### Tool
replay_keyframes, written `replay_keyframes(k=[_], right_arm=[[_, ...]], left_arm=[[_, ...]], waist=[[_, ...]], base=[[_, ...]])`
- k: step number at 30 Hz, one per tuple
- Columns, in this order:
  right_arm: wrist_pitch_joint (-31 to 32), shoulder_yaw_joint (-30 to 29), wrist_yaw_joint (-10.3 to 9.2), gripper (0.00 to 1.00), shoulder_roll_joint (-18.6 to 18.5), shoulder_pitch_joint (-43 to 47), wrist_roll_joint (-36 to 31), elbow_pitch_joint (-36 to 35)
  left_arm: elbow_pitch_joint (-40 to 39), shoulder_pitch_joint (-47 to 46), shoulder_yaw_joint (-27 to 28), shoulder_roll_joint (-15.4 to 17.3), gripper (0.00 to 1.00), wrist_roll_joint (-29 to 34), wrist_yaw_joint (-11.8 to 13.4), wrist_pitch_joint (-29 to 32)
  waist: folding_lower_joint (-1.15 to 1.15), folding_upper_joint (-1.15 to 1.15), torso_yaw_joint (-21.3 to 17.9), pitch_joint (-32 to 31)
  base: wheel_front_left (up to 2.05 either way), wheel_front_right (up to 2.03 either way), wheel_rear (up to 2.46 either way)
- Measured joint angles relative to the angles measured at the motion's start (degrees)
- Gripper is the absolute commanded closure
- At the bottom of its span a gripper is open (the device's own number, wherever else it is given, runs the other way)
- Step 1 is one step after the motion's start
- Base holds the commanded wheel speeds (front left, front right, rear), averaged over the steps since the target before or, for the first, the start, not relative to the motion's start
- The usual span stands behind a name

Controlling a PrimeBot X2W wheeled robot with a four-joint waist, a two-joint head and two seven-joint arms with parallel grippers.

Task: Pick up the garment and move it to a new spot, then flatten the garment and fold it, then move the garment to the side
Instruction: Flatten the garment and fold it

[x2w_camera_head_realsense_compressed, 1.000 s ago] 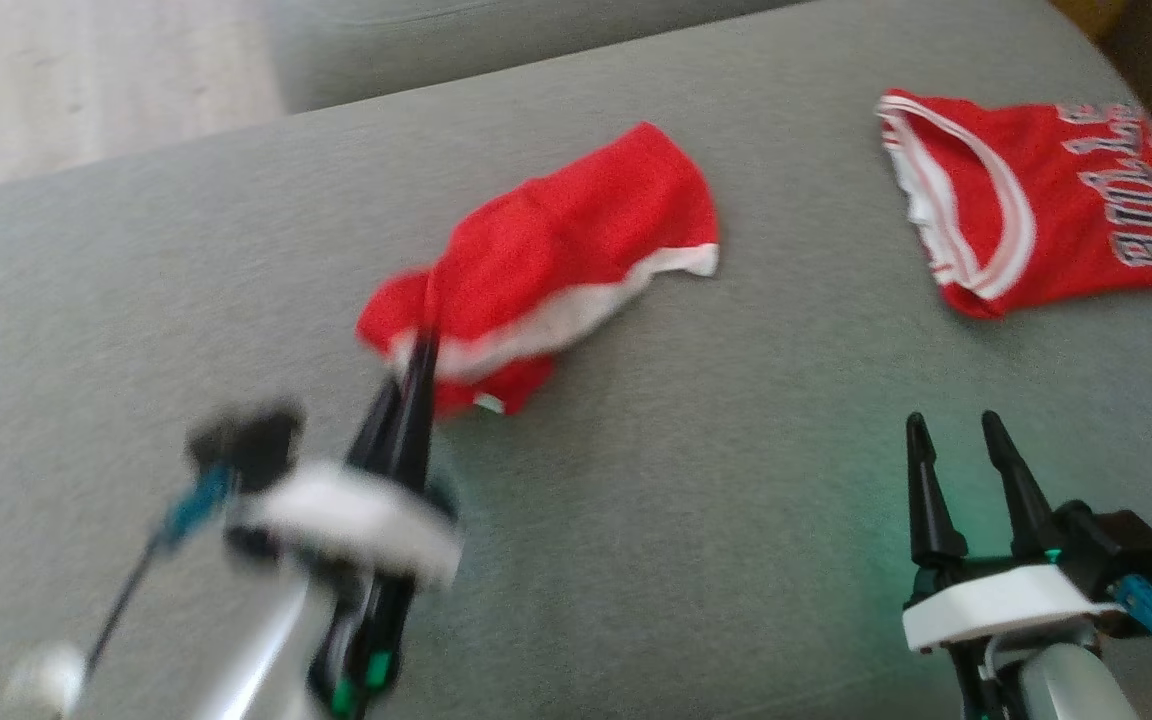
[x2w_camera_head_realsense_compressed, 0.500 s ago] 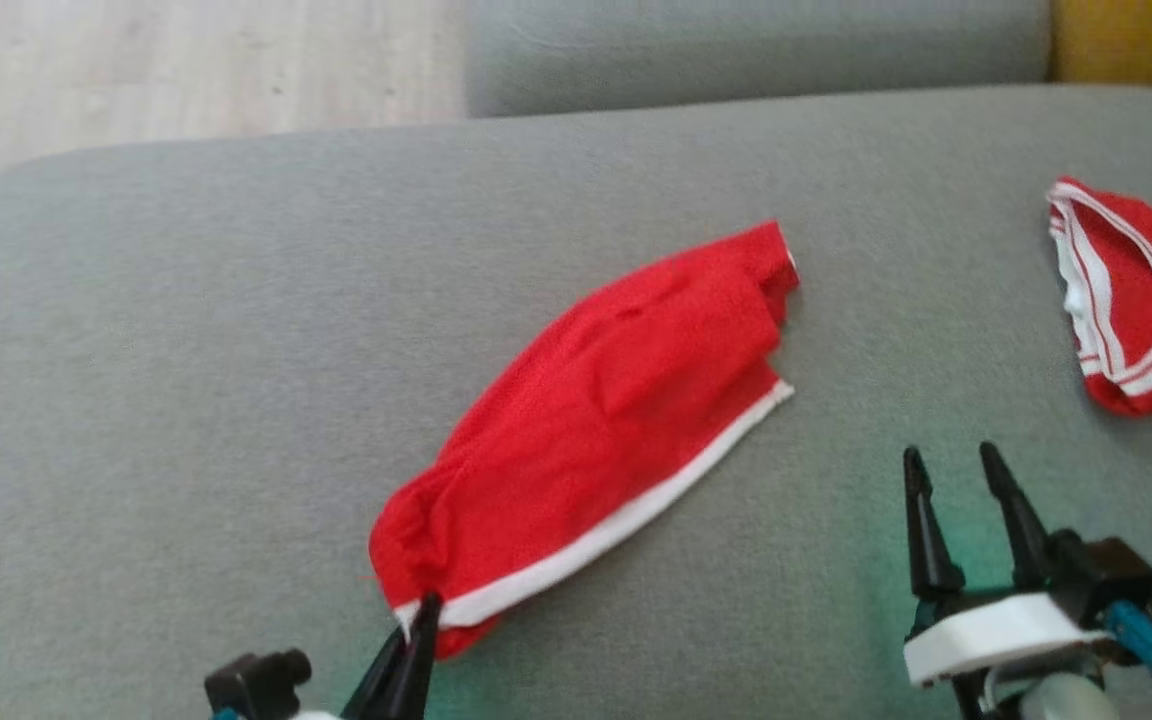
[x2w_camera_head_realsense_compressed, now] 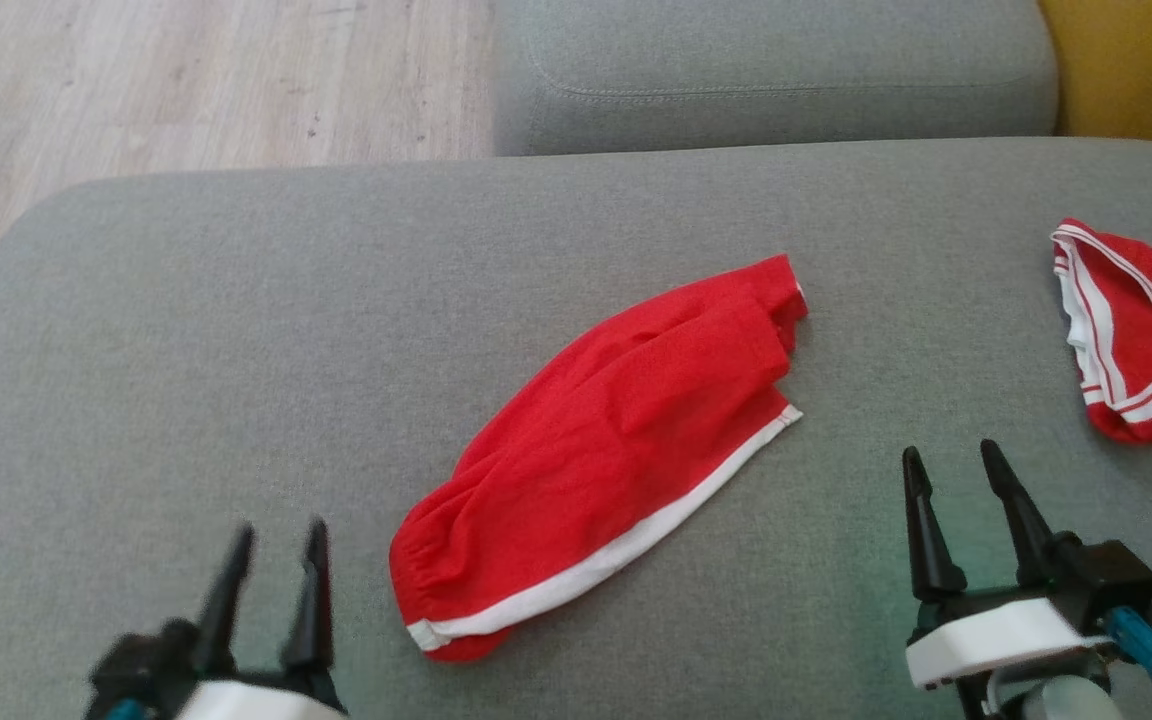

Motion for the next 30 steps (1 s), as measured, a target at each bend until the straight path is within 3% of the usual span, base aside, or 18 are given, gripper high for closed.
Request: replay_keyframes(k=[6, 12, 20, 30], right_arm=[[-0.01, -2.42, 0.0, 0.0, 0.01, 0.74, -1.62, -1.58], [-0.01, -3.61, 0.0, 0.0, 0.01, 1.25, -3.64, -0.29], [0.0, -4.07, 0.0, 0.0, 0.02, 3.03, -2.4, 1.69], [0.0, -2.94, 0.0, 0.0, 0.02, 2.92, -0.82, 2.22]], left_arm=[[-5.63, 5.06, 10.49, -7.15, 0.0, 10.73, -2.36, -0.15], [-3.65, 6.47, 14.16, -10.59, 0.0, 20.22, -6.13, -0.15], [-1.77, 6.11, 14.49, -12.3, 0.0, 23.5, -8.94, -0.15], [-0.48, 4.34, 15.55, -12.79, 0.0, 24.77, -9.51, -0.15]], waist=[[0.0, 0.0, 0.0, -0.84], [0.0, 0.0, 0.15, -0.8], [0.0, 0.0, 0.02, -0.29], [0.0, 0.0, -1.85, 0.84]], base=[[0.0, 0.0, 0.0], [0.0, 0.0, 0.0], [0.0, 0.0, 0.0], [0.0, 0.0, 0.0]])
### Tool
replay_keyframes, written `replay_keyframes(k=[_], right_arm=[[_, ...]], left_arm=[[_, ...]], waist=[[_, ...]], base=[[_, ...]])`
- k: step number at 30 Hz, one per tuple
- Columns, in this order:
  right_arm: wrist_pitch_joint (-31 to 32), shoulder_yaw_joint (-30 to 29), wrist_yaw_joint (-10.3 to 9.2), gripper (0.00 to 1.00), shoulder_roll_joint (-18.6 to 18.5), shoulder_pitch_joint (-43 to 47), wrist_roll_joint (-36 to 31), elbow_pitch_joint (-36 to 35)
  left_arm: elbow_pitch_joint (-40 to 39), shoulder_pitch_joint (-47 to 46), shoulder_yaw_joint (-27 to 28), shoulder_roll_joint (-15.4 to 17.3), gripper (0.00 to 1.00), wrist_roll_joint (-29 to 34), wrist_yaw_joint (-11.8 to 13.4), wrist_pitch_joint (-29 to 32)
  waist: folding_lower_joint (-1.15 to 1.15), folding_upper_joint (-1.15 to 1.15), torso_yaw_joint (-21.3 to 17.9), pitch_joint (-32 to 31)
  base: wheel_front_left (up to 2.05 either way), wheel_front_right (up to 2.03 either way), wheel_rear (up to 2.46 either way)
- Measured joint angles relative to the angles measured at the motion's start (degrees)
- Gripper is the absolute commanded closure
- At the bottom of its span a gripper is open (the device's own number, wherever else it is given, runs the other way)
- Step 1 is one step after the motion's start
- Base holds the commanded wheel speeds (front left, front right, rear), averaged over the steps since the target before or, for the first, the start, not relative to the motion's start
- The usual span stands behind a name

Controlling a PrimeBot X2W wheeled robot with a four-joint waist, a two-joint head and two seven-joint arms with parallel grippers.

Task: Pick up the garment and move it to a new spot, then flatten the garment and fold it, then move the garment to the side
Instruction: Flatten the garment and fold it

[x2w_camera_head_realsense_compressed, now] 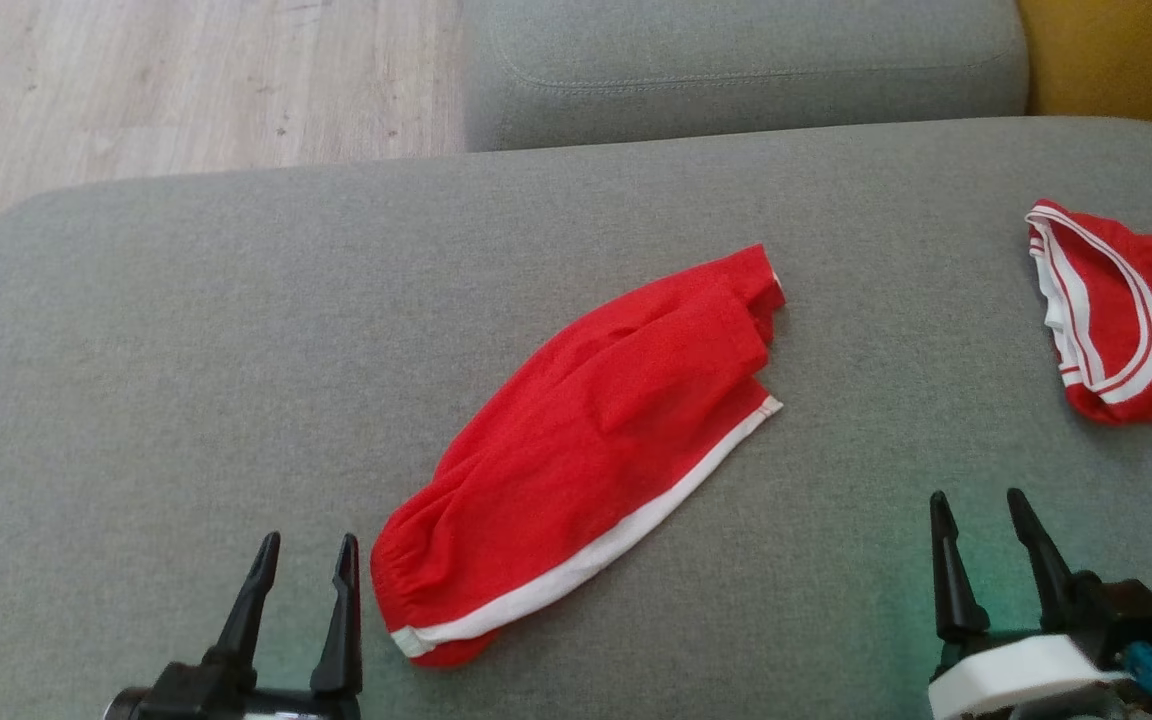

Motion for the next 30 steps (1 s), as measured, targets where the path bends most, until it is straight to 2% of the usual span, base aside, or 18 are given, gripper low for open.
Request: replay_keyframes(k=[7, 10, 12, 15, 20, 24, 30], right_arm=[[0.0, 1.45, 0.0, 0.0, -0.01, -3.42, 4.15, -0.46], [4.01, 5.13, 0.0, 0.0, -0.82, -7.65, 4.16, -0.26], [9.06, 8.26, 0.0, 0.0, -2.65, -10.77, 4.67, -0.24], [15.89, 11.55, 0.0, 0.0, -5.94, -15.63, 6.24, 0.22], [23.99, 16.27, 0.0, 0.0, -9.04, -20.91, 7.86, 4.65], [26.05, 19.58, 0.0, 0.0, -9.48, -23.59, 8.38, 9.29], [25.96, 21.27, 0.0, 0.0, -9.29, -28.61, 8.72, 15.67]], left_arm=[[1.02, -0.21, 0.1, 0.35, 0.0, -0.99, -0.42, 1.3], [-0.37, -0.16, -2.74, 2.19, 0.0, -6.26, -0.42, 11.01], [-3.52, 0.05, -4.69, 4.85, 0.0, -9.1, -0.43, 17.51], [-8.46, 0.39, -4.71, 7.46, 0.0, -11.48, -0.42, 24.75], [-13.47, 1.92, -6.68, 7.89, 0.0, -15.84, -0.42, 33.68], [-14.74, 2.72, -8.83, 8.31, 0.0, -18.24, -0.42, 37.23], [-14.15, 1.99, -10.6, 8.44, 0.0, -18.93, -0.42, 38.41]], waist=[[0.0, 0.0, -0.3, 0.61], [0.0, 0.0, 0.1, 1.07], [0.0, 0.0, 0.38, 1.73], [0.0, 0.0, 0.96, 3.03], [0.01, 0.0, 2.41, 5.44], [0.0, 0.0, 3.78, 7.28], [0.01, 0.0, 5.57, 9.11]], base=[[0.0, 0.0, 0.0], [0.0, 0.0, 0.0], [0.0, 0.0, 0.0], [0.0, 0.0, 0.0], [0.0, 0.0, 0.0], [0.0, 0.0, 0.0], [0.0, 0.0, 0.0]])
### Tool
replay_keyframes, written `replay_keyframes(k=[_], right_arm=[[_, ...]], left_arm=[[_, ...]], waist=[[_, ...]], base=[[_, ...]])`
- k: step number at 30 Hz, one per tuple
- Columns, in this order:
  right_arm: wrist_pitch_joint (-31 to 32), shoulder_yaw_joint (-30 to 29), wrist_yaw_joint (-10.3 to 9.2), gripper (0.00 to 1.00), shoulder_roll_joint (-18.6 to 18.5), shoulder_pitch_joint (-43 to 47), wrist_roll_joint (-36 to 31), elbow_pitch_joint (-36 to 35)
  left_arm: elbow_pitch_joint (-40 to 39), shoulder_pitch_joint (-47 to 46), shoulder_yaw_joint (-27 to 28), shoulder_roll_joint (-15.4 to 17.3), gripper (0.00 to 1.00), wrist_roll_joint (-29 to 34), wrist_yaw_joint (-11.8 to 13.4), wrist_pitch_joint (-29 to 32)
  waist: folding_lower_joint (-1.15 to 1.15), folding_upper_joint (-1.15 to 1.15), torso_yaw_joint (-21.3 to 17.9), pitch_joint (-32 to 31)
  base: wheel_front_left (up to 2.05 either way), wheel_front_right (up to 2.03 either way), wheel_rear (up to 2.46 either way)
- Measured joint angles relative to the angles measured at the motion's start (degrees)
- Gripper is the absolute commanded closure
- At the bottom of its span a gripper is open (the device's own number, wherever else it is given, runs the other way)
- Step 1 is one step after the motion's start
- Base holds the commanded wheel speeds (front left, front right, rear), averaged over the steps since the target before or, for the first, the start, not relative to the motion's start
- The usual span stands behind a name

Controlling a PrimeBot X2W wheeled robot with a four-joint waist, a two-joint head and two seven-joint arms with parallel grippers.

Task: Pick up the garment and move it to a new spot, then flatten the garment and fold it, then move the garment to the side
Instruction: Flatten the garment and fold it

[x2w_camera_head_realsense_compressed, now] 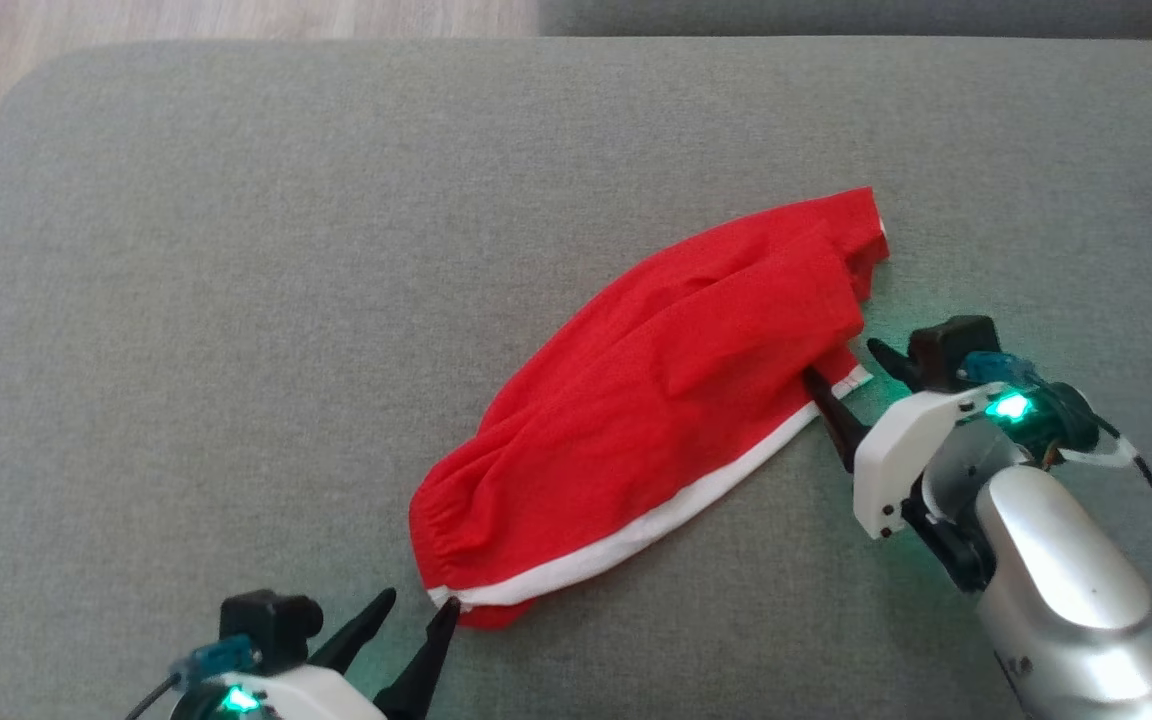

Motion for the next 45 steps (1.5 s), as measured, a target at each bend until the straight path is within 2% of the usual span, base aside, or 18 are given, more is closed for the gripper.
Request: replay_keyframes(k=[12, 22, 30, 31, 32, 33, 34, 35, 36, 37, 41, 45], right_arm=[[-1.2, 3.61, 0.0, 0.0, 0.07, -2.92, 2.13, 5.1], [-2.49, 5.5, 0.0, 0.0, 0.08, -4.47, 3.2, 6.97], [-2.86, 6.25, 0.01, 0.0, 0.08, -5.12, 4.21, 7.83], [-2.83, 6.49, 0.01, 0.0, 0.08, -5.3, 4.46, 7.95], [-2.66, 6.9, 0.01, 0.0, 0.08, -5.61, 4.8, 8.1], [-2.32, 7.24, 0.01, 0.0, 0.07, -5.81, 5.26, 8.12], [-2.04, 7.37, 0.0, 0.18, 0.07, -5.86, 5.99, 8.17], [-1.69, 7.7, 0.0, 0.8, 0.08, -5.87, 6.79, 8.11], [-1.29, 8.1, 0.0, 1.0, 0.08, -5.92, 7.79, 7.97], [-0.59, 8.33, 0.0, 1.0, 0.08, -5.92, 9.23, 7.8], [1.22, 8.35, 0.0, 1.0, 0.12, -5.04, 16.23, 5.31], [2.89, 4.47, 0.0, 1.0, -0.31, -1.75, 26.32, -3.38]], left_arm=[[3.12, -0.64, -0.19, 0.66, 0.0, -1.38, 0.0, -0.91], [2.91, -2.94, -3.57, 1.14, 0.0, -7.12, 0.0, -1.86], [3.11, -3.94, -4.75, 2.48, 0.0, -8.78, 0.0, -2.46], [3.39, -4.43, -5.45, 2.48, 0.02, -9.45, 0.0, -2.46], [3.65, -4.89, -5.95, 2.44, 0.19, -10.07, 0.0, -2.49], [3.76, -5.29, -6.33, 2.44, 0.32, -10.68, 0.0, -2.76], [4.04, -5.77, -6.77, 2.48, 0.55, -11.16, 0.0, -2.99], [4.55, -6.25, -7.31, 2.59, 0.6, -11.35, 0.0, -3.2], [4.97, -6.62, -7.69, 2.59, 0.78, -11.51, 0.0, -3.52], [5.3, -7.05, -8.08, 2.59, 1.0, -12.17, 0.0, -3.93], [5.45, -7.78, -10.2, 2.98, 1.0, -14.86, 0.0, -4.89], [2.61, -7.66, -10.4, 4.15, 1.0, -18.39, 0.0, -7.02]], waist=[[-0.01, 0.0, -0.25, 0.66], [-0.01, 0.0, -1.36, 0.8], [-0.01, 0.0, -1.62, 1.11], [-0.01, 0.0, -1.65, 1.21], [-0.01, 0.0, -1.7, 1.27], [-0.01, 0.0, -1.77, 1.32], [-0.01, 0.0, -1.85, 1.35], [-0.01, 0.0, -1.93, 1.34], [-0.01, 0.0, -2.03, 1.32], [-0.01, 0.0, -2.13, 1.22], [0.0, 0.0, -2.72, 0.55], [-0.01, 0.0, -3.65, -0.38]], base=[[0.0, 0.0, 0.0], [0.0, 0.0, 0.0], [0.0, 0.0, 0.0], [0.0, 0.0, 0.0], [0.0, 0.0, 0.0], [0.0, 0.0, 0.0], [0.0, 0.0, 0.0], [0.0, 0.0, 0.0], [0.0, 0.0, 0.0], [0.0, 0.0, 0.0], [0.0, 0.0, 0.0], [0.0, 0.0, 0.0]])
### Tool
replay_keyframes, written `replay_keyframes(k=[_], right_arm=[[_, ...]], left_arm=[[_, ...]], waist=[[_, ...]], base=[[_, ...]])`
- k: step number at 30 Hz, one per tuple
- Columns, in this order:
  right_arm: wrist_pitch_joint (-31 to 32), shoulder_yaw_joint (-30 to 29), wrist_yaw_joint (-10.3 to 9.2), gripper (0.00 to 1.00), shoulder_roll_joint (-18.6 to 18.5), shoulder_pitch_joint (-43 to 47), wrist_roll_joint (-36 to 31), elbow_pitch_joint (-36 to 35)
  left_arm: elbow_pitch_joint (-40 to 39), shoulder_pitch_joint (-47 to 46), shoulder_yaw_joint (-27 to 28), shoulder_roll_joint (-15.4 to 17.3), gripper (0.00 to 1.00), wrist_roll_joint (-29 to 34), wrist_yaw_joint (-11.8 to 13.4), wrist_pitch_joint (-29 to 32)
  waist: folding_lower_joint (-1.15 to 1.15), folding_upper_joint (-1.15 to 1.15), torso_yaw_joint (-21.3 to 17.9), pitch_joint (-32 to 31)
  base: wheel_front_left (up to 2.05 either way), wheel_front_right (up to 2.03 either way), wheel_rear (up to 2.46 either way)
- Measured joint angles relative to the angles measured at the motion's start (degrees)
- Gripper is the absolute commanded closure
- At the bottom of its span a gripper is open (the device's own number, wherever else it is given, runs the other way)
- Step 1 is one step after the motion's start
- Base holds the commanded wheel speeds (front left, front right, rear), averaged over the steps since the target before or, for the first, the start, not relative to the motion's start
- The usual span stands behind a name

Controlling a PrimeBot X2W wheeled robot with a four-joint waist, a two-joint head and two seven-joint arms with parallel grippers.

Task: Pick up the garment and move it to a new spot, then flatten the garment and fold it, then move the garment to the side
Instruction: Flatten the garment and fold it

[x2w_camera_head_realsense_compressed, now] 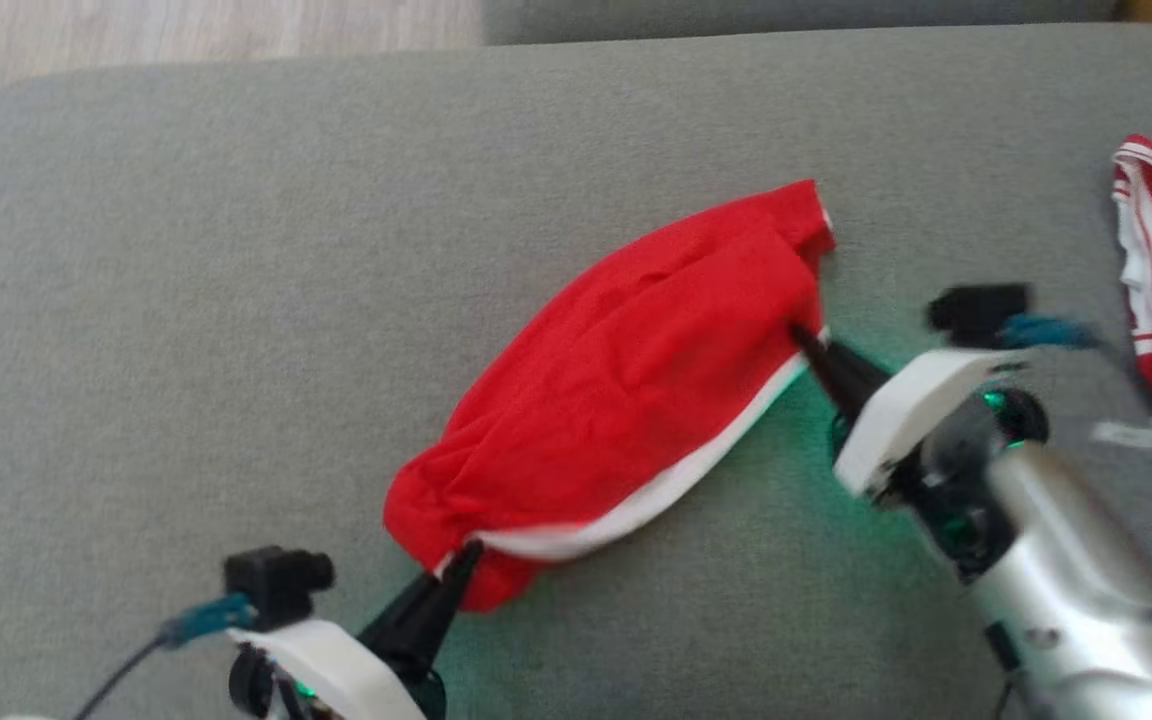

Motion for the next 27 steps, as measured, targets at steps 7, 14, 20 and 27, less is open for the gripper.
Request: replay_keyframes(k=[7, 14, 20, 27], right_arm=[[7.94, -13.38, 0.0, 1.0, -4.92, 6.69, 14.18, -23.31], [17.13, -27.74, 0.0, 1.0, -1.91, 15.74, 21.29, -45.43], [27.59, -38.28, 0.0, 1.0, 5.47, 5.55, 20.53, -53.53], [33.14, -44.99, 0.0, 1.0, 8.96, -32.03, -0.01, -33.99]], left_arm=[[-14.21, 2.15, 3.42, 4.04, 1.0, -6.95, 0.01, -0.98], [-29.25, 1.59, 5.05, 6.32, 1.0, -12.69, 0.01, 0.32], [-33.79, -14.5, 7.87, 9.58, 1.0, -12.29, 0.83, 6.91], [-14.82, -52.26, 6.79, 4.43, 1.0, -7.55, 2.46, 12.22]], waist=[[0.0, 0.0, -2.13, -1.87], [-0.01, 0.0, -4.47, -2.31], [0.0, 0.0, -6.12, 0.93], [0.02, 0.0, -7.31, 8.49]], base=[[0.0, 0.0, 0.0], [0.0, 0.0, 0.0], [0.0, 0.0, 0.0], [0.0, 0.0, 0.0]])
